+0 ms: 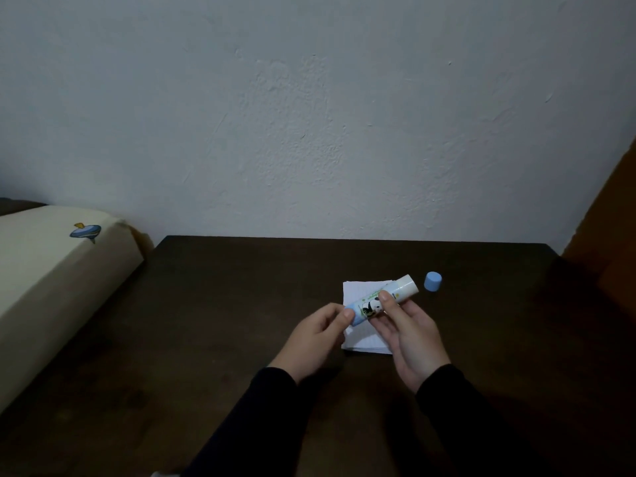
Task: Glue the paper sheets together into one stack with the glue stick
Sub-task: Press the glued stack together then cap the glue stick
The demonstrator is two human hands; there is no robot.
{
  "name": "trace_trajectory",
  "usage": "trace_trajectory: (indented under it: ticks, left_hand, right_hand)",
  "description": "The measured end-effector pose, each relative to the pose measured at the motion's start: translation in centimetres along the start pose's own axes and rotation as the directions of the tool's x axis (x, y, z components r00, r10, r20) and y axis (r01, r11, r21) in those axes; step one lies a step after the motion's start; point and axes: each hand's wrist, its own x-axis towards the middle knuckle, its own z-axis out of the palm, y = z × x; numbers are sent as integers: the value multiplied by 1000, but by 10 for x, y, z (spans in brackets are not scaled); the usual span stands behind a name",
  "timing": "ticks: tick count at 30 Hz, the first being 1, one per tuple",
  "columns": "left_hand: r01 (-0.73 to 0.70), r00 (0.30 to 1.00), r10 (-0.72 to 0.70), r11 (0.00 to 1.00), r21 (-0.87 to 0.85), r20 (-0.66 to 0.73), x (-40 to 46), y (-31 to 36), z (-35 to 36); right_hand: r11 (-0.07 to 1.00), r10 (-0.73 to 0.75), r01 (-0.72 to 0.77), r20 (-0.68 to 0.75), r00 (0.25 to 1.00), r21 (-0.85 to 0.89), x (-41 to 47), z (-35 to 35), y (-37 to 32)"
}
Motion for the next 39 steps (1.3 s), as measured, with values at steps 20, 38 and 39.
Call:
trace_trajectory:
  ticks: [20,38,39]
  left_hand:
    - [-28,999,25,988,152,19,11,6,7]
    - [141,990,-140,986,87,-24,56,-4,11]
    - [141,990,-139,986,94,-26,56,-4,11]
  right_hand:
    - [991,88,-82,63,994,-105,20,-17,-7]
    - [-271,-361,18,119,925,-962,127,-84,-24]
    - [-276,-329,-16,78,941,-961,131,-86,-25]
